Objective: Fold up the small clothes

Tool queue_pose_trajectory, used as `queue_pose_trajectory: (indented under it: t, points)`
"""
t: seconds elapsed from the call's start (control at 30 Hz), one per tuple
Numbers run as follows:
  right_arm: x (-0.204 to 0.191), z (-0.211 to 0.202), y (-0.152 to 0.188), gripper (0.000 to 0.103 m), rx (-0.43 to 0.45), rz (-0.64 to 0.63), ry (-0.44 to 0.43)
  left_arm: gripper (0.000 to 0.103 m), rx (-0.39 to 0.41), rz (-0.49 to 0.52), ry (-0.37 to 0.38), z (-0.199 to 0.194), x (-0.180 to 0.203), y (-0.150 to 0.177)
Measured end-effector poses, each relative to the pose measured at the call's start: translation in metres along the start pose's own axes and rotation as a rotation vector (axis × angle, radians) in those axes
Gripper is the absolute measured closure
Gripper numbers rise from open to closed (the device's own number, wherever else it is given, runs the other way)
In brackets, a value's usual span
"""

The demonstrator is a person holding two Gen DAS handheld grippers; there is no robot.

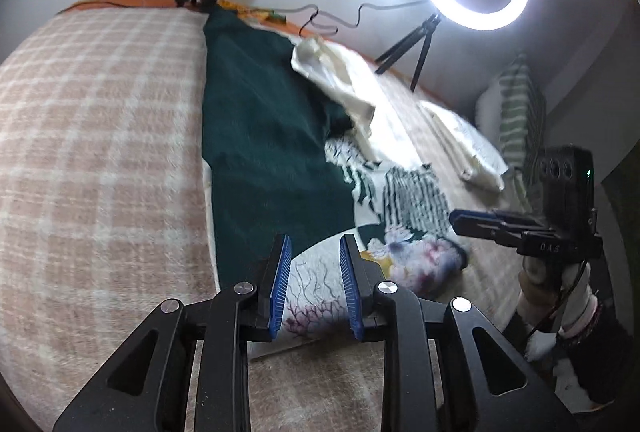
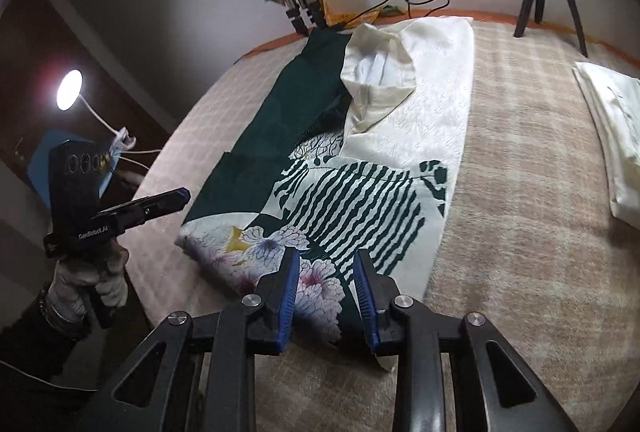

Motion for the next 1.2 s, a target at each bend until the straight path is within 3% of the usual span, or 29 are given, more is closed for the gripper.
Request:
queue_pose_trajectory:
  t: [0.23, 0.43, 0.5, 0.63, 0.83, 1.2]
  points:
    - [0.021, 0.018, -0.006, 0.074, -0.008, -0.026, 0.111, 0.08, -0.053, -0.009, -0.068, 0.017, -0.017, 0.002]
    - [0.027, 0.002, -0.024, 0.073, 0.038, -0.006, 0.098, 0.08, -0.009, -0.035, -0.085, 0.007, -0.033, -0.02]
    - [0.029, -0.003, -0.035, 0.073, 0.059, -0.005, 0.109, 0.079, 0.001, -0.044, -0.087, 0.006, -0.039, -0.031]
    - [0.042, -0.005, -0.07, 0.069, 0.089, 0.033, 0.119, 0.06, 0.029, -0.058, -0.088, 0.01, -0.05, -0.059]
    - [0.069, 0.017, -0.12, 0.064, 0.095, 0.091, 0.136, 0.059, 0.032, -0.115, -0.072, 0.033, -0.068, -0.09]
    - [0.11, 0.062, -0.177, 0.06, 0.086, 0.132, 0.188, 0.059, -0.013, -0.102, -0.157, 0.087, -0.107, -0.126]
Point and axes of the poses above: each gripper's, at about its wrist camera, not at the fingertips, and z roughly the way its jaws point, x to its right, y to its underside, the point moved 8 cm from there along z, roughly the way its jaws point, and after that the axes turned 11 degrees about z, right-handed, at the moved point
